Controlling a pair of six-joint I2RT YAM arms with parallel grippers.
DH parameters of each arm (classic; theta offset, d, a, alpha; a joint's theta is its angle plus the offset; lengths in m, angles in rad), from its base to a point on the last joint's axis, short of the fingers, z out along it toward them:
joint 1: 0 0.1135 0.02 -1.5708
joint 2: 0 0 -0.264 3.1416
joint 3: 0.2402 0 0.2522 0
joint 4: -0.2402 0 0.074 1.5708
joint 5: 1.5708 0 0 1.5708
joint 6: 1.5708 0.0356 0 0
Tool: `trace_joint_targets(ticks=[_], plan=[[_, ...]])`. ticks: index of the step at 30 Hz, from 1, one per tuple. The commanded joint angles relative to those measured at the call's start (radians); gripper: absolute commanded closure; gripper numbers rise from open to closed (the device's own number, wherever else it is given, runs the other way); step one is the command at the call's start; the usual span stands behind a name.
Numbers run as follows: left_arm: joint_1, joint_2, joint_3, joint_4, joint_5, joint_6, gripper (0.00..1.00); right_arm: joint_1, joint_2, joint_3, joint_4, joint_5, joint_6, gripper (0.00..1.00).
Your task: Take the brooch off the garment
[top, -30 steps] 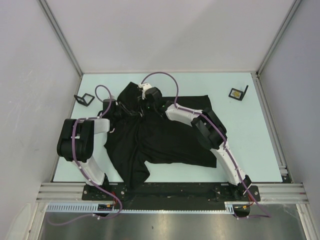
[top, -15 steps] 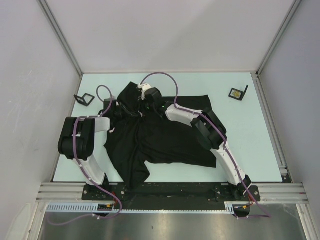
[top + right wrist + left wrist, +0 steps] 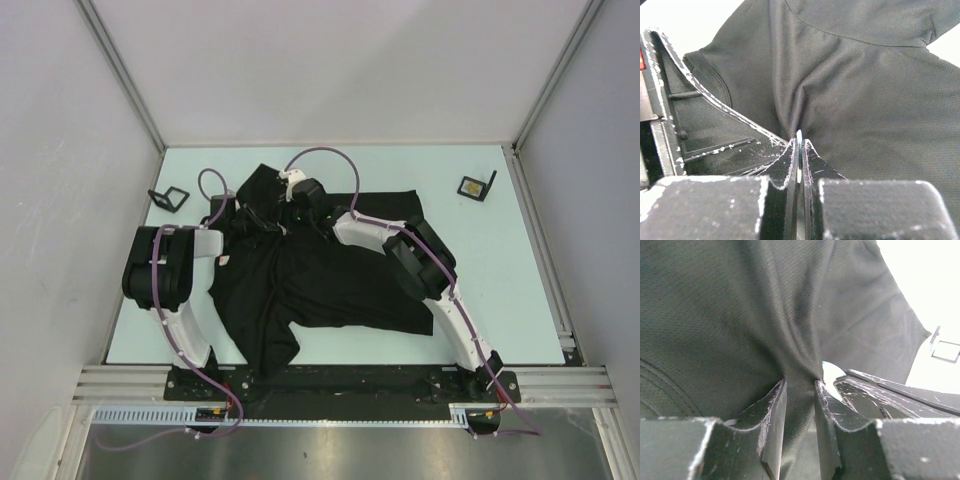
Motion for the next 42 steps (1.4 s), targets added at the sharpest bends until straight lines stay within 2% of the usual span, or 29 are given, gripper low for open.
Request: trace_joint_targets(ticks=[1, 10, 14, 19, 32, 42], plan=[[0.002, 0.014, 0.029, 0.036, 0.017, -0.007, 0.67, 0.003, -0.072, -0.013, 0.068, 0.01, 0.03, 1.0], [0.004, -0.006, -0.013, 0.084, 0.008, -0.024, 0.62, -0.006, -0.066, -0.018, 0.076, 0.001, 0.057, 1.0], [0.004, -0.017, -0.033, 0.11, 0.004, -0.032, 0.56, -0.011, -0.068, -0.02, 0.076, -0.004, 0.065, 1.0], [0.004, -0.001, -0.03, 0.119, 0.01, -0.038, 0.56, -0.016, -0.066, -0.024, 0.087, -0.025, 0.087, 1.0], [0.004, 0.04, -0.001, 0.084, -0.004, -0.027, 0.64, -0.045, -0.058, -0.069, 0.167, -0.151, 0.186, 1.0], [0.005, 0.103, 0.062, -0.01, -0.018, -0.007, 0.78, -0.059, -0.052, -0.128, 0.265, -0.22, 0.252, 1.0]])
